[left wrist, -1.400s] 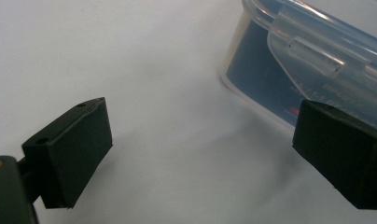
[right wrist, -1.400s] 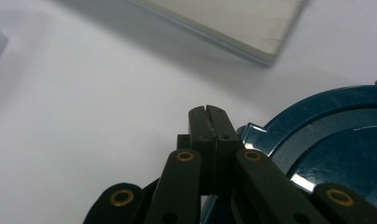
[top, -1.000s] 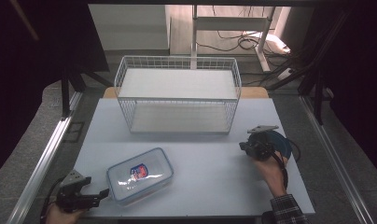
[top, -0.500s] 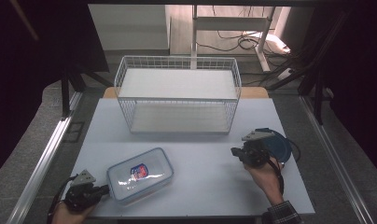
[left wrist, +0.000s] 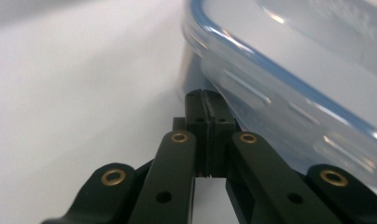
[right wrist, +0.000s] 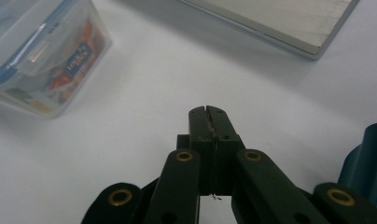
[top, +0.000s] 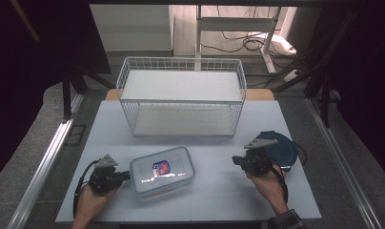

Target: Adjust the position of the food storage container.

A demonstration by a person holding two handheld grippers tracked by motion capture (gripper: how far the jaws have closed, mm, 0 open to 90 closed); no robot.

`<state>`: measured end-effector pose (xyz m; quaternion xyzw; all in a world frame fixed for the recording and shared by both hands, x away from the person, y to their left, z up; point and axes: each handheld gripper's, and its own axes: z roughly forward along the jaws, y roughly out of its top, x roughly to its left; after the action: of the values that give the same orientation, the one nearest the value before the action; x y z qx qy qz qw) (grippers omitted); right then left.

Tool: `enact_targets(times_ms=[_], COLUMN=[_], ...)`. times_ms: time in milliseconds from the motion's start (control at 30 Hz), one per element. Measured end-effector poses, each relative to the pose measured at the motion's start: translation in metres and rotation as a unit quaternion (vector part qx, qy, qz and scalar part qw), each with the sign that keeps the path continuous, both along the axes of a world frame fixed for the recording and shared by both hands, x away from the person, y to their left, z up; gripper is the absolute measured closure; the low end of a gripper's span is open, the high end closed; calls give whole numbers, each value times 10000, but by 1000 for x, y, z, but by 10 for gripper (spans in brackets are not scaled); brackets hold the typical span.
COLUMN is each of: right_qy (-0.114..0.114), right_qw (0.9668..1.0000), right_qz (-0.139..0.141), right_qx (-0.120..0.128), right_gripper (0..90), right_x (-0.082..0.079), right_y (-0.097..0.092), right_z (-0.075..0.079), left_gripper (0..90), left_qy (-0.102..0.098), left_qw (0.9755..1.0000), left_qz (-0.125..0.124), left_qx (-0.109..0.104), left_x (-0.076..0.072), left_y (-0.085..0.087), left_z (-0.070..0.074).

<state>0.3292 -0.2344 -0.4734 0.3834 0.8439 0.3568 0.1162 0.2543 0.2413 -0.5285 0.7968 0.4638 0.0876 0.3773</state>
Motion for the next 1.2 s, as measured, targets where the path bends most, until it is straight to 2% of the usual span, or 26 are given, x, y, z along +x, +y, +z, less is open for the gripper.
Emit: enact_targets(times_ms=[67, 200, 300, 467, 600, 700, 767, 800, 833, 867, 900, 1100, 1167, 1200], right_qy=[26, 16, 4, -21, 0, 15, 3, -33, -33, -46, -46, -135, -165, -217], right_qw=[10000, 10000, 10000, 10000, 9998, 9997, 9994, 9993, 9993, 9994, 9994, 9993, 9992, 9991], right_qz=[13, 16, 18, 53, 187, 244, 294, 320, 320, 282, 282, 289, 286, 318], right_qx=[-8, -8, -17, -20, -68, -85, -158, -197, -197, -181, -181, -214, -207, -185], right_gripper=[895, 895, 895, 895, 895, 894, 891, 813, 813, 729, 729, 471, 388, 299], right_x=[-1, -2, -4, -7, -11, -12, -13, -14, -14, -14, -14, -16, -18, -19], right_y=[0, 1, 0, 3, 12, 16, 19, 19, 19, 19, 19, 16, 15, 14], right_z=[-1, -2, -2, -3, -6, -8, -10, -11, -11, -12, -12, -15, -16, -17], left_gripper=[900, 900, 900, 900, 900, 900, 886, 793, 748, 699, 699, 370, 288, 226], left_qy=[-19, -59, -79, -95, -137, -136, -184, -235, -235, -260, -287, -420, -441, -427], left_qw=[10000, 9999, 9997, 9992, 9988, 9988, 9989, 9989, 9989, 9989, 9987, 9975, 9972, 9974], left_qz=[-53, -144, -220, -390, -463, -475, -429, -386, -386, -373, -358, -301, -305, -292], left_qx=[-43, 9, 50, 4, 17, -35, 40, 95, 95, 146, 237, 475, 525, 506], left_x=[10, 27, 37, 51, 58, 57, 55, 53, 53, 51, 49, 33, 27, 25], left_y=[-5, -19, -30, -50, -60, -58, -56, -52, -52, -51, -49, -43, -41, -39], left_z=[1, 2, 3, 3, 3, 2, 3, 4, 4, 4, 4, 5, 5, 5])
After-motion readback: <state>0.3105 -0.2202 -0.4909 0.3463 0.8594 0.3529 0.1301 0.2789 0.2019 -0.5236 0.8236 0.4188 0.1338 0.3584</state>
